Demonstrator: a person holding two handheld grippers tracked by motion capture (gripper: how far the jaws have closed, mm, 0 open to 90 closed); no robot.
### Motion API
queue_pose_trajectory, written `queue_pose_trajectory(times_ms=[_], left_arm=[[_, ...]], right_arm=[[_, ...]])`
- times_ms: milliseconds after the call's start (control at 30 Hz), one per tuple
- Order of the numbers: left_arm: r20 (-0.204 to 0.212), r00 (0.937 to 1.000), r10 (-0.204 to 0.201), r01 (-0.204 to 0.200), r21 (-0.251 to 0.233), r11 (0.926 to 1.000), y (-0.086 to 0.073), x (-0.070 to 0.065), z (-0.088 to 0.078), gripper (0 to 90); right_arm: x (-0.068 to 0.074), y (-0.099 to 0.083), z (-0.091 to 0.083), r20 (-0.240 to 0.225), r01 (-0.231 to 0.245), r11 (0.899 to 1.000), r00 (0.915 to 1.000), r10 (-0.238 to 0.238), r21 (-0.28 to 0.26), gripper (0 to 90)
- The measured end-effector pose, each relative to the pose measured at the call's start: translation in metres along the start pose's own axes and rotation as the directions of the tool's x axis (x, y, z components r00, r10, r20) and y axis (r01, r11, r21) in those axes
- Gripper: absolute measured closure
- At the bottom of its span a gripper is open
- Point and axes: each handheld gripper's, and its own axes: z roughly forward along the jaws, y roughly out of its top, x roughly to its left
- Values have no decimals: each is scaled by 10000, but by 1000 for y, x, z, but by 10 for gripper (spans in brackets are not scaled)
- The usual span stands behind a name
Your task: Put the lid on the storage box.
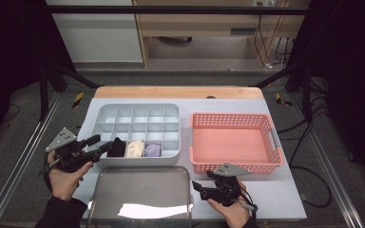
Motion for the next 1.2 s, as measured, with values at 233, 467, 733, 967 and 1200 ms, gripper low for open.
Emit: queue_pose_trajectory(times_ms=[233,467,733,967,1200], left_arm=[[-183,9998,-79,82,173,9998,3,14,0,416],[-340,9993,-165,175,296,9994,-14,10,-18,416],[-523,9944,-922,963,829,9919,-53,4,-42,416],[-620,9934,-967,1044,1372,9850,-80,-5,-54,411],[-607,9891,-1339,1424,1690,9753,-100,-9,-56,410]], right_arm=[[2,2,4,-42,71,10000,10000,-71,-13,322],[5,3,2,-241,84,9999,9997,-85,-57,324],[7,-1,-1,-331,-135,9999,9994,138,98,349],[8,-6,-2,-350,-233,9994,9991,243,269,363],[12,-9,-4,-352,-276,9991,9990,288,334,361]])
